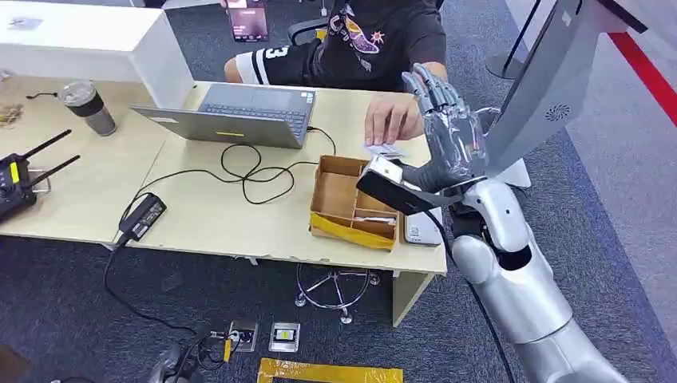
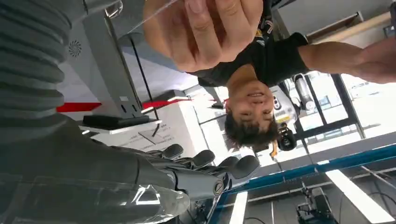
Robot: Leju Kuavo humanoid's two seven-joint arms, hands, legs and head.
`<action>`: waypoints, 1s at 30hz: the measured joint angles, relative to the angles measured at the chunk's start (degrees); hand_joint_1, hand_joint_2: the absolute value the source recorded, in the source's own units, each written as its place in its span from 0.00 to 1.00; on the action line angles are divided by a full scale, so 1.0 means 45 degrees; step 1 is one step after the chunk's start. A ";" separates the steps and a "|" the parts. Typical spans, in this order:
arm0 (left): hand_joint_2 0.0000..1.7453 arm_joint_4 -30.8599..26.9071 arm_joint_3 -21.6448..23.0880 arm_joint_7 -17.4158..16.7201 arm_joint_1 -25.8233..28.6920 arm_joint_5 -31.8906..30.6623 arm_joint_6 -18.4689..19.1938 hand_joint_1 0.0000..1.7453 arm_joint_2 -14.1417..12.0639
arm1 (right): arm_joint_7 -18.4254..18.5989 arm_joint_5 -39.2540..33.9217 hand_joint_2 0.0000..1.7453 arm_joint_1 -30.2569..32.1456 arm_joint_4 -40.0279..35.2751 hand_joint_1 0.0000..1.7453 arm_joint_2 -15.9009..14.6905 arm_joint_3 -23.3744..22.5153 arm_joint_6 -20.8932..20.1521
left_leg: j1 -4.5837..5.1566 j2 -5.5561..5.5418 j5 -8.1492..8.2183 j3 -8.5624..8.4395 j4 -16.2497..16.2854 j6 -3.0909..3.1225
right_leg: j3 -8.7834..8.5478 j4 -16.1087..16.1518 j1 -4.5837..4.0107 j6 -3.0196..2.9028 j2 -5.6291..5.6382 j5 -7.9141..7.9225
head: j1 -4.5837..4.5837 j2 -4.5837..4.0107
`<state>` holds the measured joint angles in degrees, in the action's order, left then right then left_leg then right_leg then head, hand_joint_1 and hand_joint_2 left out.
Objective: Pass the card to the sensor for recognition and then transmit it.
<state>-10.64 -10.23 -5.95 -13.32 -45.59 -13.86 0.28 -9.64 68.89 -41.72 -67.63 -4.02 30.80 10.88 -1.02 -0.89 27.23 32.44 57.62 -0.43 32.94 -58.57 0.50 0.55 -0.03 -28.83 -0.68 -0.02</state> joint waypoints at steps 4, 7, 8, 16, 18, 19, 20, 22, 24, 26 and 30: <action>1.00 0.0000 0.0000 0.0000 -0.0001 0.0000 -0.0010 0.00 0.0005 | 0.0034 0.0044 1.00 -0.0012 0.0151 0.00 0.0029 0.0034 0.0044 | 0.0000 0.0000 0.0000 0.0000 0.0000 0.0000 | 0.0000 0.0000 0.0000 0.0000 0.0000 0.0000 | 0.0000 0.0000; 1.00 0.0000 0.0000 0.0000 0.0002 0.0010 -0.0029 0.00 0.0005 | 0.0049 0.0136 1.00 -0.0049 0.0257 0.00 0.0063 0.0068 0.0068 | 0.0000 0.0000 0.0000 0.0000 0.0000 0.0000 | 0.0001 0.0000 0.0000 0.0000 0.0001 0.0000 | 0.0000 0.0004; 1.00 0.0000 0.0000 0.0000 0.0001 0.0043 -0.0029 0.00 0.0005 | 0.0053 0.0146 1.00 -0.0063 0.0296 0.00 0.0063 0.0082 0.0068 | 0.0000 0.0000 0.0000 -0.0001 0.0000 0.0000 | 0.0000 0.0000 0.0000 0.0000 0.0001 0.0000 | 0.0000 0.0000; 1.00 0.0000 -0.0005 0.0000 0.0035 0.0136 -0.0083 0.00 0.0010 | 0.0117 0.0151 1.00 -0.0068 0.0549 0.00 0.0063 0.0165 0.0053 | 0.0000 0.0000 0.0000 0.0000 0.0000 0.0000 | 0.0001 0.0000 0.0000 0.0000 0.0001 0.0000 | 0.0000 0.0005; 1.00 0.0000 -0.0010 0.0000 0.0046 0.0180 -0.0102 0.00 0.0005 | 0.0117 0.0151 1.00 -0.0069 0.0612 0.08 0.0063 0.0180 0.0053 | 0.0000 0.0000 0.0000 0.0000 0.0000 0.0000 | 0.0000 0.0000 0.0000 0.0000 0.0001 0.0000 | 0.0000 0.0005; 1.00 0.0000 -0.0010 0.0000 0.0053 0.0209 -0.0107 0.00 0.0005 | 0.0117 0.0151 1.00 -0.0069 0.0637 0.14 0.0063 0.0180 0.0044 | 0.0000 0.0000 0.0000 0.0000 0.0000 0.0000 | 0.0000 0.0000 0.0000 0.0000 0.0001 0.0000 | -0.0005 0.0005; 1.00 0.0000 -0.0010 0.0005 0.0064 0.0228 -0.0117 0.00 0.0005 | 0.0117 0.0150 1.00 -0.0069 0.0651 0.17 0.0063 0.0184 0.0034 | 0.0000 0.0000 0.0000 0.0000 0.0000 0.0000 | 0.0001 0.0000 0.0000 0.0000 0.0001 0.0000 | -0.0005 0.0005; 1.00 0.0000 -0.0010 0.0039 0.0076 0.0233 -0.0126 0.00 0.0005 | 0.0117 0.0150 1.00 -0.0068 0.0680 0.36 0.0063 0.0184 0.0015 | 0.0000 0.0000 0.0000 0.0000 0.0000 0.0000 | 0.0002 0.0000 0.0000 0.0000 0.0000 0.0000 | -0.0005 0.0000; 1.00 0.0000 -0.0010 0.0078 0.0076 0.0233 -0.0121 0.00 0.0010 | 0.0126 0.0151 1.00 -0.0068 0.0729 0.49 0.0063 0.0184 0.0005 | 0.0000 0.0000 0.0000 -0.0001 0.0000 0.0000 | 0.0002 0.0000 0.0000 0.0000 0.0000 0.0000 | 0.0000 0.0000; 1.00 0.0000 -0.0010 0.0087 0.0076 0.0223 -0.0117 0.00 0.0010 | 0.0160 0.0151 1.00 -0.0065 0.0743 0.56 0.0063 0.0184 0.0000 | 0.0000 0.0000 0.0000 -0.0001 0.0001 0.0000 | 0.0004 0.0000 0.0000 0.0000 0.0001 0.0000 | 0.0000 0.0000; 1.00 0.0000 -0.0010 0.0087 0.0075 0.0165 -0.0102 0.00 0.0010 | 0.0194 0.0151 1.00 -0.0060 0.0738 0.54 0.0063 0.0184 -0.0049 | 0.0000 0.0001 0.0000 -0.0001 0.0001 0.0000 | 0.0006 0.0001 0.0000 0.0000 0.0003 0.0000 | -0.0005 0.0000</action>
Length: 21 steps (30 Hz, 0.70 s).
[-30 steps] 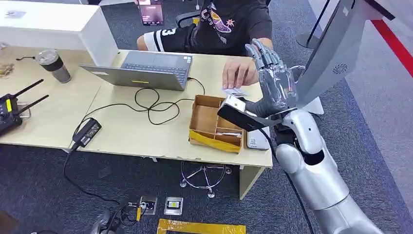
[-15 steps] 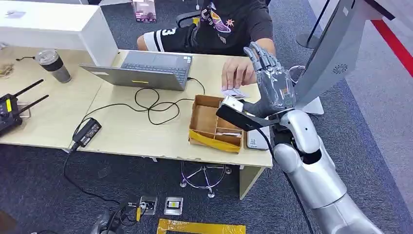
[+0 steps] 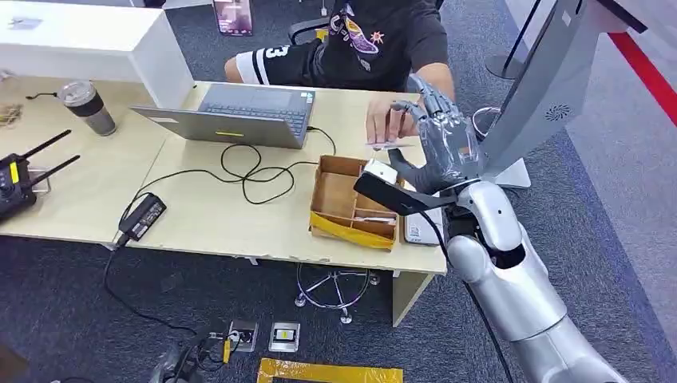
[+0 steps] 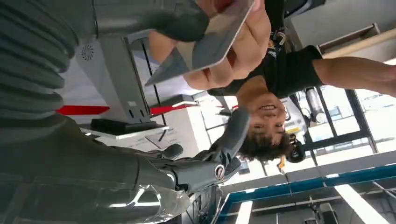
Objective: Pass the card to the sensor for recognition and then transmit it.
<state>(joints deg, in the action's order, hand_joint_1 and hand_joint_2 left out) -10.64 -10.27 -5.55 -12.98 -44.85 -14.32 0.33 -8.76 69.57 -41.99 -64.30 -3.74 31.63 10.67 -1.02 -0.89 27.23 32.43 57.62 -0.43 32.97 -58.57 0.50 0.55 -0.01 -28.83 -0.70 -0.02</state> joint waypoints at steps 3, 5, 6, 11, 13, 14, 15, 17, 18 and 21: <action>1.00 0.0000 0.0000 0.0000 0.0000 -0.0073 0.0005 0.00 0.0000 | 0.0068 0.0005 1.00 0.0016 0.0000 0.64 -0.0005 0.0000 -0.0058 | 0.0000 0.0001 0.0000 0.0000 0.0000 0.0000 | 0.0001 0.0000 0.0000 0.0000 0.0002 0.0000 | 0.0000 0.0000; 1.00 0.0000 0.0000 0.0000 0.0000 -0.0078 0.0010 0.00 0.0000 | 0.0078 0.0005 1.00 0.0024 0.0000 0.78 -0.0015 0.0000 -0.0097 | 0.0000 0.0001 0.0000 0.0000 0.0000 0.0000 | 0.0001 0.0000 0.0000 0.0000 0.0002 0.0000 | 0.0000 0.0000; 1.00 0.0000 0.0000 0.0000 0.0000 -0.0082 0.0010 0.00 0.0000 | 0.0078 0.0005 1.00 0.0029 0.0000 0.86 -0.0019 0.0000 -0.0112 | 0.0000 0.0001 0.0000 0.0000 0.0000 0.0000 | 0.0001 0.0000 0.0000 0.0000 0.0003 0.0000 | 0.0000 0.0000; 1.00 0.0000 0.0000 0.0000 0.0002 -0.0082 0.0019 0.00 0.0000 | 0.0083 0.0010 1.00 0.0052 0.0000 0.92 -0.0019 0.0000 -0.0126 | 0.0000 0.0001 0.0000 0.0000 0.0000 0.0000 | 0.0000 0.0000 0.0000 0.0000 0.0002 0.0000 | 0.0000 0.0000; 1.00 0.0000 0.0000 0.0000 0.0002 -0.0082 0.0034 0.00 0.0000 | 0.0078 0.0010 1.00 0.0052 0.0000 0.92 -0.0019 0.0000 -0.0136 | 0.0000 0.0001 0.0000 0.0000 0.0000 0.0000 | 0.0001 0.0000 0.0000 0.0000 0.0003 0.0000 | 0.0005 0.0005; 1.00 0.0000 0.0000 0.0000 0.0003 -0.0082 0.0039 0.00 0.0000 | 0.0073 0.0010 1.00 0.0052 0.0000 0.93 -0.0019 0.0000 -0.0155 | 0.0000 0.0001 0.0000 -0.0001 0.0000 0.0000 | 0.0001 0.0000 0.0000 0.0000 0.0003 0.0000 | 0.0000 0.0000; 1.00 0.0000 0.0000 0.0000 0.0003 -0.0087 0.0039 0.00 0.0000 | 0.0068 0.0010 1.00 0.0052 0.0000 0.92 -0.0019 0.0000 -0.0170 | 0.0000 0.0001 0.0000 0.0000 0.0000 0.0000 | 0.0000 0.0000 0.0000 0.0000 0.0003 0.0000 | 0.0005 0.0005; 1.00 0.0000 0.0000 0.0000 0.0003 -0.0087 0.0049 0.00 0.0000 | 0.0020 0.0005 1.00 0.0050 0.0000 0.91 -0.0019 0.0000 -0.0209 | 0.0000 0.0001 0.0000 0.0000 0.0000 0.0000 | 0.0000 0.0000 0.0000 0.0000 0.0002 0.0000 | 0.0000 0.0000; 1.00 0.0000 0.0000 0.0000 0.0003 -0.0087 0.0053 0.00 0.0000 | -0.0010 0.0005 1.00 0.0050 0.0000 0.91 -0.0019 0.0000 -0.0223 | 0.0000 0.0001 0.0000 0.0000 0.0000 0.0000 | 0.0000 0.0000 0.0000 0.0000 0.0002 0.0000 | 0.0005 0.0004; 1.00 0.0000 0.0000 0.0000 0.0004 -0.0092 0.0053 0.00 0.0000 | -0.0034 -0.0005 1.00 0.0048 0.0000 0.92 -0.0019 0.0000 -0.0243 | 0.0000 0.0001 0.0000 0.0000 0.0000 0.0000 | 0.0000 0.0000 0.0000 0.0000 0.0002 0.0000 | 0.0005 0.0000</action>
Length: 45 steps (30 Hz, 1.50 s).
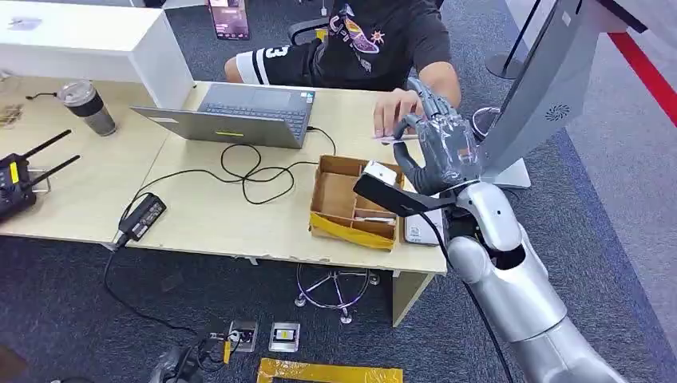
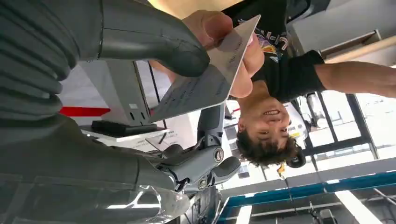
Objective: Pass the card to the sensor for recognition and then transmit it.
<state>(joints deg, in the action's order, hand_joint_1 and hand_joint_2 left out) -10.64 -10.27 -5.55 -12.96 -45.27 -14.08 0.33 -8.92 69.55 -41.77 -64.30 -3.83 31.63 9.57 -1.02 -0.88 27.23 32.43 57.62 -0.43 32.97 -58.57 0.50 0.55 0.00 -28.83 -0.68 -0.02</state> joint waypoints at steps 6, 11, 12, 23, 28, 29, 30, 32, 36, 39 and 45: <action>1.00 0.0000 0.0000 0.0000 0.0000 0.0000 0.0000 0.00 0.0000 | -0.0005 -0.0015 1.00 0.0002 0.0000 0.91 0.0000 0.0000 0.0000 | 0.0000 0.0000 0.0000 0.0000 0.0000 0.0000 | 0.0001 0.0000 0.0000 0.0000 0.0000 0.0000 | 0.0000 0.0000; 1.00 0.0000 0.0000 0.0000 0.0012 0.0010 -0.0015 0.00 -0.0005 | 0.0039 -0.0073 1.00 0.0006 0.0000 0.91 -0.0044 0.0000 0.0005 | 0.0000 0.0000 0.0000 -0.0001 0.0000 0.0000 | 0.0001 0.0000 0.0000 0.0000 0.0001 0.0000 | -0.0005 0.0000; 1.00 0.0000 0.0000 0.0000 0.0018 0.0015 -0.0015 0.00 -0.0005 | 0.0063 -0.0117 1.00 0.0011 0.0000 0.91 -0.0049 0.0000 0.0015 | 0.0000 0.0000 0.0000 -0.0001 0.0000 0.0000 | 0.0001 0.0001 0.0000 0.0000 0.0001 0.0000 | -0.0005 0.0000; 1.00 0.0000 0.0000 0.0000 0.0116 0.0141 -0.0078 0.00 -0.0024 | 0.0282 -0.0719 1.00 0.0153 0.0680 1.00 -0.0398 -0.0141 0.0990 | 0.0001 0.0001 0.0000 0.0000 0.0000 0.0000 | 0.0003 0.0003 0.0001 0.0000 0.0001 0.0000 | -0.0004 0.0000; 1.00 0.0000 -0.0005 0.0000 0.0142 0.0165 -0.0102 0.00 -0.0029 | 0.0379 -0.0913 1.00 0.0242 0.1405 1.00 -0.0539 -0.0418 0.1642 | 0.0001 0.0001 0.0001 0.0000 0.0001 0.0000 | 0.0006 0.0005 0.0001 0.0000 0.0000 0.0000 | 0.0000 0.0000; 1.00 0.0000 -0.0005 0.0000 0.0143 0.0175 -0.0107 0.00 -0.0029 | 0.0379 -0.0938 1.00 0.0248 0.1636 1.00 -0.0583 -0.0471 0.1830 | 0.0001 0.0000 0.0001 0.0001 0.0001 0.0000 | 0.0006 0.0005 0.0001 0.0000 0.0000 0.0000 | 0.0000 0.0000; 1.00 0.0000 -0.0005 0.0000 0.0144 0.0175 -0.0107 0.00 -0.0034 | 0.0384 -0.0966 1.00 0.0265 0.1917 1.00 -0.0622 -0.0563 0.2034 | 0.0001 0.0000 0.0001 0.0002 0.0000 0.0000 | 0.0005 0.0005 0.0001 0.0000 -0.0001 0.0000 | 0.0000 0.0004; 1.00 0.0000 -0.0005 0.0000 0.0151 0.0175 -0.0121 0.00 -0.0044 | 0.0393 -0.1078 1.00 0.0307 0.2456 1.00 -0.0675 -0.0714 0.2374 | 0.0001 0.0001 0.0001 0.0002 0.0000 0.0000 | 0.0006 0.0005 0.0001 0.0000 0.0000 0.0000 | 0.0000 0.0000; 1.00 0.0000 -0.0005 -0.0005 0.0151 0.0175 -0.0141 0.00 -0.0053 | 0.0423 -0.1098 1.00 0.0464 0.3498 1.00 -0.0738 -0.0879 0.2949 | 0.0001 0.0000 0.0001 0.0003 0.0001 0.0000 | 0.0006 0.0005 0.0001 0.0000 -0.0001 0.0000 | -0.0005 0.0000; 1.00 0.0000 -0.0005 -0.0005 0.0152 0.0199 -0.0175 0.00 -0.0053 | 0.0505 -0.1098 1.00 0.0555 0.4127 1.00 -0.0743 -0.0957 0.3133 | 0.0001 0.0001 0.0001 0.0003 0.0001 0.0000 | 0.0006 0.0005 0.0001 0.0000 0.0000 0.0000 | 0.0000 0.0005; 1.00 0.0000 -0.0005 -0.0005 0.0160 0.0272 -0.0209 0.00 -0.0053 | 0.0685 -0.1093 1.00 0.0746 0.4984 1.00 -0.0738 -0.0967 0.3259 | 0.0001 0.0001 0.0002 0.0005 0.0000 0.0000 | 0.0007 0.0004 0.0001 0.0000 0.0000 0.0000 | 0.0000 0.0005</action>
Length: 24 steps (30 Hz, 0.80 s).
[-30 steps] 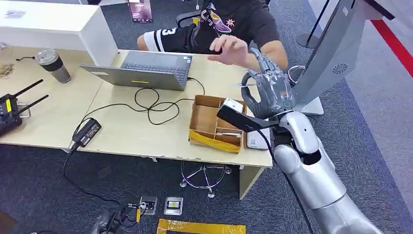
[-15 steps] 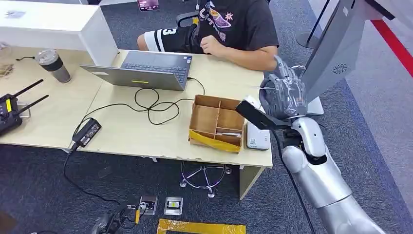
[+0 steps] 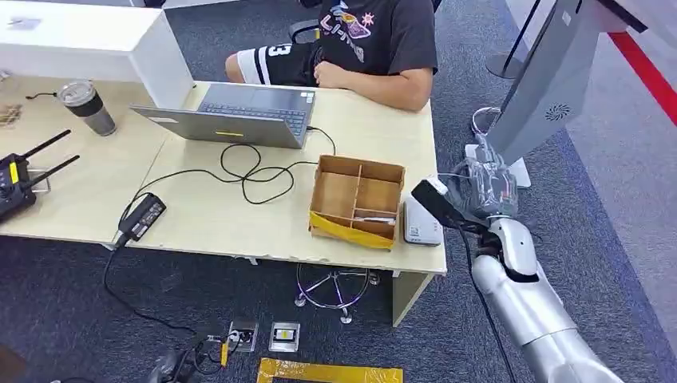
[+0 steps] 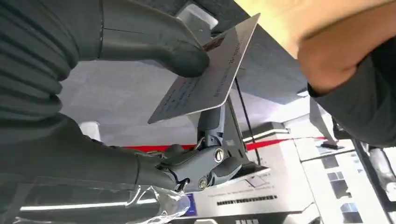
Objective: Pass the card to the sensor for recognition and then transmit it.
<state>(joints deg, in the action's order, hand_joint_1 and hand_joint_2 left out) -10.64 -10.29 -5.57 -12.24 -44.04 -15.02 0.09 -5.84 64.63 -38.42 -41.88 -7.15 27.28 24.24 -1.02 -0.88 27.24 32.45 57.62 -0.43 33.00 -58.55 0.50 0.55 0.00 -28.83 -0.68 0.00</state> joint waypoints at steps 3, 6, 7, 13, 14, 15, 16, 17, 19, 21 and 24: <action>1.00 0.0000 0.0000 0.0000 0.0005 0.0000 0.0000 0.00 0.0000 | 0.0053 0.0000 1.00 0.0042 0.0343 1.00 0.0005 0.0000 0.0073 | 0.0000 0.0000 0.0000 0.0000 0.0000 0.0000 | -0.0001 0.0000 0.0000 0.0000 -0.0002 0.0000 | 0.0000 0.0000; 1.00 0.0000 0.0000 0.0000 0.0026 0.0005 -0.0005 0.00 0.0000 | 0.0107 -0.0005 1.00 0.0143 0.0593 1.00 0.0019 0.0000 0.0073 | 0.0000 -0.0001 0.0000 0.0002 0.0000 0.0000 | -0.0002 0.0000 0.0000 0.0000 -0.0002 0.0000 | 0.0000 -0.0005; 1.00 0.0000 0.0000 0.0000 0.0032 0.0005 -0.0005 0.00 0.0000 | 0.0107 -0.0020 1.00 0.0172 0.0675 1.00 0.0024 0.0000 0.0078 | 0.0000 -0.0001 0.0000 0.0002 0.0000 0.0000 | -0.0003 0.0000 0.0000 0.0000 -0.0001 0.0000 | 0.0000 -0.0005; 1.00 0.0000 0.0000 0.0000 0.0066 0.0048 -0.0015 0.00 0.0000 | -0.0126 0.0029 1.00 0.0412 0.1198 1.00 0.0301 0.0005 0.0116 | -0.0001 -0.0001 0.0000 0.0002 -0.0001 0.0000 | -0.0001 0.0000 0.0000 0.0000 -0.0002 0.0000 | 0.0000 0.0000; 1.00 0.0000 0.0000 0.0000 0.0071 0.0058 -0.0019 0.00 0.0000 | -0.0156 0.0039 1.00 0.0443 0.1243 1.00 0.0335 0.0005 0.0136 | 0.0000 -0.0001 0.0000 0.0002 -0.0001 0.0000 | -0.0001 -0.0001 0.0000 0.0000 -0.0002 0.0000 | 0.0000 -0.0005; 1.00 0.0000 0.0000 0.0000 0.0072 0.0068 -0.0024 0.00 0.0000 | -0.0180 0.0049 1.00 0.0459 0.1297 1.00 0.0394 0.0005 0.0180 | -0.0001 -0.0001 0.0000 0.0002 -0.0001 0.0000 | -0.0001 -0.0001 -0.0001 0.0000 -0.0001 0.0000 | 0.0000 -0.0005; 1.00 0.0000 0.0000 0.0000 0.0072 0.0102 -0.0034 0.00 0.0000 | -0.0214 0.0063 1.00 0.0466 0.1360 1.00 0.0447 0.0005 0.0233 | -0.0001 -0.0001 0.0000 0.0001 -0.0001 0.0000 | -0.0001 -0.0001 -0.0001 0.0000 -0.0001 0.0000 | 0.0000 0.0000; 1.00 0.0000 0.0000 0.0000 0.0075 0.0121 -0.0039 0.00 0.0000 | -0.0243 0.0082 1.00 0.0470 0.1422 1.00 0.0490 0.0005 0.0257 | -0.0001 -0.0001 0.0000 0.0001 -0.0001 0.0000 | -0.0001 -0.0001 -0.0001 0.0000 -0.0001 0.0000 | 0.0000 0.0000; 1.00 0.0000 0.0000 0.0005 0.0084 0.0121 -0.0039 0.00 0.0000 | -0.0311 0.0146 1.00 0.0488 0.1515 1.00 0.0549 0.0005 0.0272 | -0.0001 -0.0001 0.0000 0.0001 -0.0001 0.0000 | -0.0002 -0.0001 -0.0001 0.0000 -0.0001 0.0000 | 0.0000 -0.0005; 1.00 0.0000 0.0000 0.0005 0.0089 0.0121 -0.0039 0.00 0.0000 | -0.0369 0.0194 1.00 0.0535 0.1617 1.00 0.0617 0.0005 0.0272 | 0.0000 0.0000 0.0000 0.0001 -0.0001 0.0000 | -0.0003 -0.0001 0.0000 0.0000 0.0000 0.0000 | 0.0000 -0.0005; 1.00 0.0000 0.0000 0.0005 0.0089 0.0117 -0.0039 0.00 0.0000 | -0.0437 0.0233 1.00 0.0564 0.1772 1.00 0.0728 0.0005 0.0262 | 0.0001 0.0000 0.0000 0.0001 -0.0001 0.0000 | -0.0002 0.0000 0.0001 0.0000 -0.0001 0.0000 | -0.0005 -0.0005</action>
<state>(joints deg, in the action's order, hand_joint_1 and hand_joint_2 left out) -10.64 -10.29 -5.55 -11.84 -43.52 -15.19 0.09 -7.80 65.68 -35.88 -33.90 -3.87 27.30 25.42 -1.02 -0.88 27.24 32.46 57.62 -0.43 33.00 -58.55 0.51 0.55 -0.01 -28.83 -0.70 -0.02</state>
